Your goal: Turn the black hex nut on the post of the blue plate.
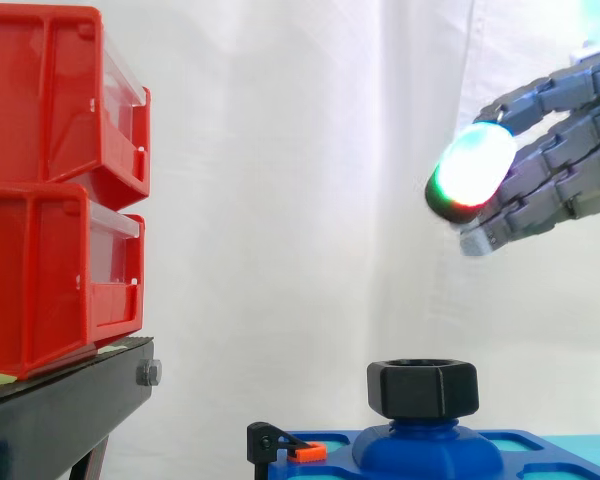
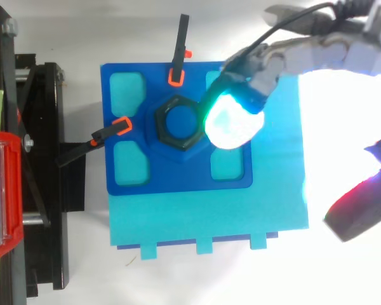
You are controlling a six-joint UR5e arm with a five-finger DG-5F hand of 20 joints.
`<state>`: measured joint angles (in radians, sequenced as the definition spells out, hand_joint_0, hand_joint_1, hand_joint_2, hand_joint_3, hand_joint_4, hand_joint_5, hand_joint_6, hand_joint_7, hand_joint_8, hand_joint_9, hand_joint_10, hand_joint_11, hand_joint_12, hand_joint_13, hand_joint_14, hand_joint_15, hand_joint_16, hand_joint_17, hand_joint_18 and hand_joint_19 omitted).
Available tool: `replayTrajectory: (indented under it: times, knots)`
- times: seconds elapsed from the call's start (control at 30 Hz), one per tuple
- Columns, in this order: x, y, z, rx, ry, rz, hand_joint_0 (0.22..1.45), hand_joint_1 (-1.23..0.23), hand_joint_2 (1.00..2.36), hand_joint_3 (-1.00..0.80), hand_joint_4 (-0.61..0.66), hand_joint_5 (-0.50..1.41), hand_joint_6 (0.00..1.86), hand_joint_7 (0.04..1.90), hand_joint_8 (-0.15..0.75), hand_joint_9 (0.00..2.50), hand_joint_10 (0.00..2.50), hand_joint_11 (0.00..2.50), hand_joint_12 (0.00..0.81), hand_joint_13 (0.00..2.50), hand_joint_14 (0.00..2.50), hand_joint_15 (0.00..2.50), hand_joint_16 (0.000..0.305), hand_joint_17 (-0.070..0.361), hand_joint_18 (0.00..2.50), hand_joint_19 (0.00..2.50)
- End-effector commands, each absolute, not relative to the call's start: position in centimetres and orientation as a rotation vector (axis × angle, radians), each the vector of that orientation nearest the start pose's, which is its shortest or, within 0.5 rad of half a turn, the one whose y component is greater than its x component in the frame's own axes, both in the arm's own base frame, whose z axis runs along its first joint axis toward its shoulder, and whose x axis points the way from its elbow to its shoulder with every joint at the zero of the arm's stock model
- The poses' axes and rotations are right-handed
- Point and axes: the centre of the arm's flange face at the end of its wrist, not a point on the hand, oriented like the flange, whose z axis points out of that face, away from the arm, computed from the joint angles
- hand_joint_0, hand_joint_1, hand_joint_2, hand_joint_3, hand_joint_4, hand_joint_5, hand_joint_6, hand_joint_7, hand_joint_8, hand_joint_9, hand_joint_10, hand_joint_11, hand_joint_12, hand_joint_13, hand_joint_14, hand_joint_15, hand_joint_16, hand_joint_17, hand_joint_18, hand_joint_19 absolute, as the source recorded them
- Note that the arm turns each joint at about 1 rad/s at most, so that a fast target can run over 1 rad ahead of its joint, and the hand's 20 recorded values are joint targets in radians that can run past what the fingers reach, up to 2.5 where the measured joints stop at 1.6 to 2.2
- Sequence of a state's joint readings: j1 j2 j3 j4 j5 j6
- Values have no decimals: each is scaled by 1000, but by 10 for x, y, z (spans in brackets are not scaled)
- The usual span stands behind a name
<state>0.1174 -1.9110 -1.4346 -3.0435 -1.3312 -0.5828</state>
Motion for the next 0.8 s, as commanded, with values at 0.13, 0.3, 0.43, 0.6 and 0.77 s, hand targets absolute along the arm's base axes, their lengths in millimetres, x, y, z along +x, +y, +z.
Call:
replayTrajectory:
  times: [0.13, 0.3, 0.43, 0.6, 0.77]
  knots:
    - [663, -64, 357, 792, 1489, 577, 473, -335, 1000, -500, 215, -207, 502, 800, 277, 335, 0, 43, 393, 249, 0, 0, 60, 135, 38, 0]
    - [675, -58, 347, 738, 1498, 552, 476, -335, 1000, -500, 220, -206, 502, 805, 275, 336, 0, 36, 390, 250, 0, 0, 60, 134, 40, 0]
    - [689, -54, 336, 713, 1509, 531, 477, -334, 1000, -500, 218, -204, 502, 806, 275, 334, 0, 43, 390, 250, 1, 0, 59, 134, 45, 0]
    - [696, -50, 335, 691, 1525, 518, 480, -328, 1000, -500, 227, -199, 502, 807, 272, 335, 0, 44, 388, 243, 0, 0, 59, 133, 42, 0]
    - [700, -49, 331, 669, 1534, 500, 481, -326, 1000, -500, 228, -197, 502, 812, 272, 335, 0, 36, 387, 238, 1, 0, 59, 132, 39, 0]
